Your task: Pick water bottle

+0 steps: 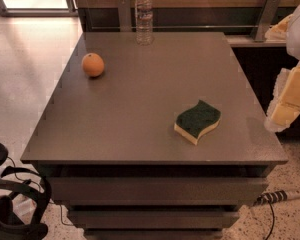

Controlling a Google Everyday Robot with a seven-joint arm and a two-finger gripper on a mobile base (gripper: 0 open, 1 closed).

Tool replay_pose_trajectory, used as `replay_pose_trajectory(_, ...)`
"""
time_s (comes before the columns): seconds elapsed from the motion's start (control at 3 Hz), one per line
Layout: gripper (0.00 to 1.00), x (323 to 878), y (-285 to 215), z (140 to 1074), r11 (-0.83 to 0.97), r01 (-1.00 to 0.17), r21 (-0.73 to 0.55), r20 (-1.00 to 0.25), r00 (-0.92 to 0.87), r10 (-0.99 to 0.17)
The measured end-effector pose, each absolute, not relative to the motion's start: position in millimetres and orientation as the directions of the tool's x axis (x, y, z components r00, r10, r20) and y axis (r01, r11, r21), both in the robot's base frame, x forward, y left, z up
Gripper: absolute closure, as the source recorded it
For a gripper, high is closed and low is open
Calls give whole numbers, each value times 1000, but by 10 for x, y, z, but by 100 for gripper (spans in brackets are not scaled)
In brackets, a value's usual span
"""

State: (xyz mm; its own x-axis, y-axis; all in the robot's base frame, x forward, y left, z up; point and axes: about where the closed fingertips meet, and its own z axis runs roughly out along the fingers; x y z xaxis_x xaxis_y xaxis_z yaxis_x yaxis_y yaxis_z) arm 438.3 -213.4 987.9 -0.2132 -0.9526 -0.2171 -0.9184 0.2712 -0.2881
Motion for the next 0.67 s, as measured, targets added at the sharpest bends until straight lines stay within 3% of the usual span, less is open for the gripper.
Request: replay_pose_trajectory(0.67,0,4628,-2181,9924,319,-913,-254,-281,-246,-928)
